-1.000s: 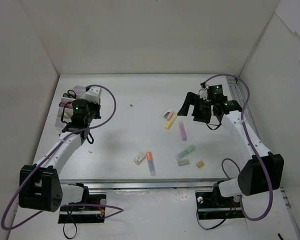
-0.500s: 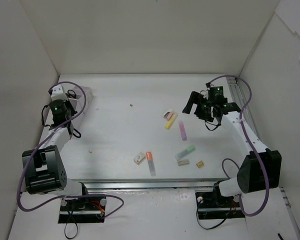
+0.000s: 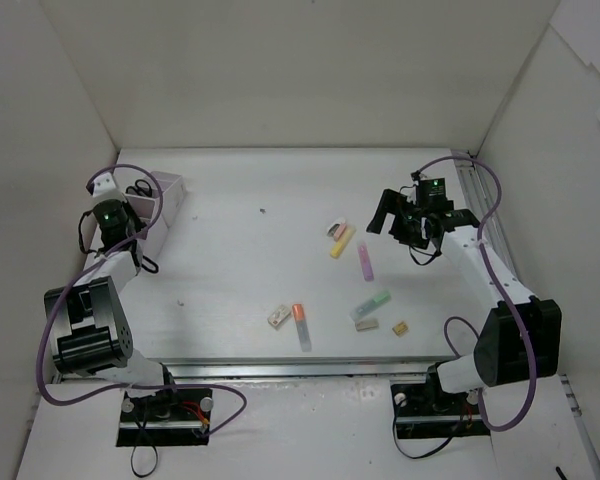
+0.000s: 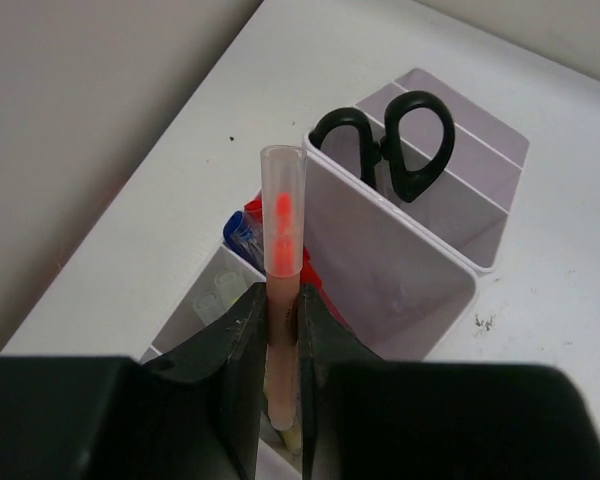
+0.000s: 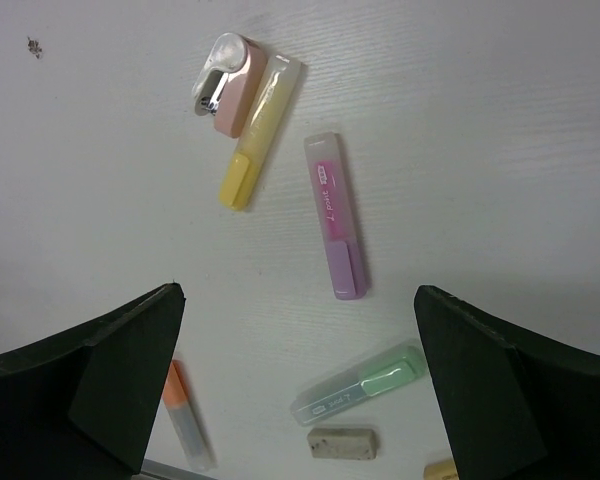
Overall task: Sort the stationery into containers
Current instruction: Place the pen in the storage box, then pick up the stationery from the center of the board.
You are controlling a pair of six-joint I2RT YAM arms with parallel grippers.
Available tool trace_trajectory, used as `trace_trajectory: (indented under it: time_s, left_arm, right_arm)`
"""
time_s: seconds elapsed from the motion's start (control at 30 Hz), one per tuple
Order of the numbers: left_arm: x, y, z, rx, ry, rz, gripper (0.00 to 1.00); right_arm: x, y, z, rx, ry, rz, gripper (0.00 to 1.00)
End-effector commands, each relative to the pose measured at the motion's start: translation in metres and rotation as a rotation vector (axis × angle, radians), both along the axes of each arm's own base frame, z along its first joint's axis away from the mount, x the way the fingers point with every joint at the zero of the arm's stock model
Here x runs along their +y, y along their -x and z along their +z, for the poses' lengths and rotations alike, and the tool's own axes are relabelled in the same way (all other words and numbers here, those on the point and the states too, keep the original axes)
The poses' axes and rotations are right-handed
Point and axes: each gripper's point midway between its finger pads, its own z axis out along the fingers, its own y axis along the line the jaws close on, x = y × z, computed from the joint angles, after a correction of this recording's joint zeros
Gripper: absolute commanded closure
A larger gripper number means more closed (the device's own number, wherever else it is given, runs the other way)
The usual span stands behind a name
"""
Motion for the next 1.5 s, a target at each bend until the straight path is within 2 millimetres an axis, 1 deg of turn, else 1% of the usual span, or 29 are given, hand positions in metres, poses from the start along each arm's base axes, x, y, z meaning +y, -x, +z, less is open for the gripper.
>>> trace_trajectory:
  time_s: [0.0,0.07,0.17,0.2,0.23,0.3,0.33,0.37,0.4,0.43,0.47,0.53,0.57,0.63,0.67,0.8,0.9,0.93,0.97,1.0,1.03,1.13,1.2,1.23,1.27,1.3,1.37,1.4,1.47]
  left_arm:
    - [0.009,-0.012,0.028,-0.051,0.018,0.031,0.90]
    - [0.008,-0.010,0.024,-0.036,0.030,0.030,0.81]
    - [0.007,-0.003,0.026,-0.038,0.033,0.040,0.50]
    - [0.006,-0.002,0.027,-0.041,0.033,0.037,0.43]
    - [0.006,0.001,0.027,-0.033,0.032,0.038,0.38]
    - [0.004,0.005,0.039,-0.048,0.027,0.035,0.31]
    - [0.003,0.010,0.035,-0.020,0.034,0.035,0.28]
    - [0.001,0.011,0.050,-0.034,0.034,0.025,0.18]
    - [0.000,0.013,0.054,-0.022,0.037,0.025,0.15]
    - [-0.002,0.020,0.047,0.029,0.052,0.026,0.12]
    - [-0.008,0.021,0.064,0.010,0.048,0.009,0.09]
    - [-0.024,0.032,0.075,0.030,0.049,-0.021,0.06]
    - [-0.036,0.034,0.078,0.033,0.056,-0.069,0.02]
    - [-0.062,0.045,0.078,0.072,0.094,-0.142,0.01]
    - [-0.078,0.049,0.088,0.052,0.114,-0.209,0.01]
    - [-0.139,0.068,0.089,0.089,0.167,-0.387,0.00]
    - [-0.158,0.081,0.087,0.116,0.160,-0.415,0.00]
    - [-0.172,0.085,0.086,0.127,0.155,-0.448,0.00]
    - [-0.174,0.086,0.087,0.127,0.148,-0.438,0.01]
    - [-0.179,0.087,0.085,0.133,0.144,-0.442,0.00]
    - [-0.189,0.089,0.086,0.139,0.137,-0.464,0.00]
    - [-0.198,0.090,0.082,0.166,0.107,-0.446,0.01]
    - [-0.202,0.089,0.081,0.172,0.096,-0.430,0.00]
    - [-0.204,0.089,0.079,0.174,0.093,-0.426,0.00]
    - [-0.213,0.090,0.079,0.173,0.090,-0.447,0.00]
    - [-0.217,0.089,0.079,0.170,0.088,-0.455,0.00]
    - [-0.224,0.089,0.078,0.171,0.074,-0.452,0.01]
    - [-0.227,0.088,0.078,0.169,0.070,-0.452,0.01]
    - [-0.230,0.087,0.079,0.168,0.064,-0.444,0.01]
  right_arm:
    - [-0.005,-0.010,0.025,-0.108,0.010,-0.020,0.02]
    - [-0.006,-0.012,0.030,-0.119,0.010,-0.019,0.02]
    - [-0.005,-0.012,0.036,-0.136,0.003,-0.010,0.02]
    - [-0.004,-0.011,0.036,-0.136,0.001,-0.008,0.02]
    - [-0.004,-0.010,0.038,-0.140,-0.003,-0.005,0.02]
    - [-0.004,-0.009,0.040,-0.149,-0.003,-0.004,0.02]
    - [-0.007,-0.008,0.041,-0.152,0.005,-0.017,0.02]
    - [-0.008,-0.007,0.041,-0.150,-0.001,-0.033,0.02]
    - [-0.011,-0.006,0.040,-0.147,-0.007,-0.043,0.02]
    - [-0.016,-0.006,0.038,-0.138,-0.018,-0.068,0.02]
    - [-0.015,-0.006,0.036,-0.122,-0.044,-0.080,0.02]
    - [-0.016,-0.007,0.029,-0.079,-0.112,-0.087,0.02]
    - [-0.013,-0.006,0.027,-0.062,-0.146,-0.067,0.02]
    - [-0.009,-0.006,0.019,-0.027,-0.202,-0.046,0.02]
    - [-0.008,-0.005,0.015,-0.018,-0.208,-0.045,0.02]
    - [-0.025,0.001,-0.001,-0.018,-0.120,-0.102,0.02]
    - [-0.042,0.008,-0.007,-0.048,-0.048,-0.169,0.02]
    - [-0.043,0.015,-0.014,-0.031,-0.044,-0.198,0.02]
    - [-0.063,0.015,-0.020,-0.017,-0.038,-0.277,0.02]
    - [-0.066,0.018,-0.028,0.008,-0.056,-0.294,0.02]
    - [-0.063,0.018,-0.035,0.027,-0.068,-0.263,0.02]
    - [-0.049,0.016,-0.043,0.021,-0.094,-0.181,0.02]
    - [-0.056,0.013,-0.049,0.012,-0.024,-0.202,0.02]
    - [-0.040,0.014,-0.051,0.009,0.015,-0.151,0.02]
    - [-0.042,0.013,-0.054,0.008,0.062,-0.163,0.02]
    - [-0.033,0.012,-0.053,0.001,0.089,-0.133,0.02]
    - [-0.041,0.009,-0.051,-0.019,0.176,-0.155,0.02]
    - [-0.033,0.007,-0.049,-0.025,0.197,-0.128,0.02]
    - [-0.032,0.006,-0.047,-0.013,0.244,-0.120,0.02]
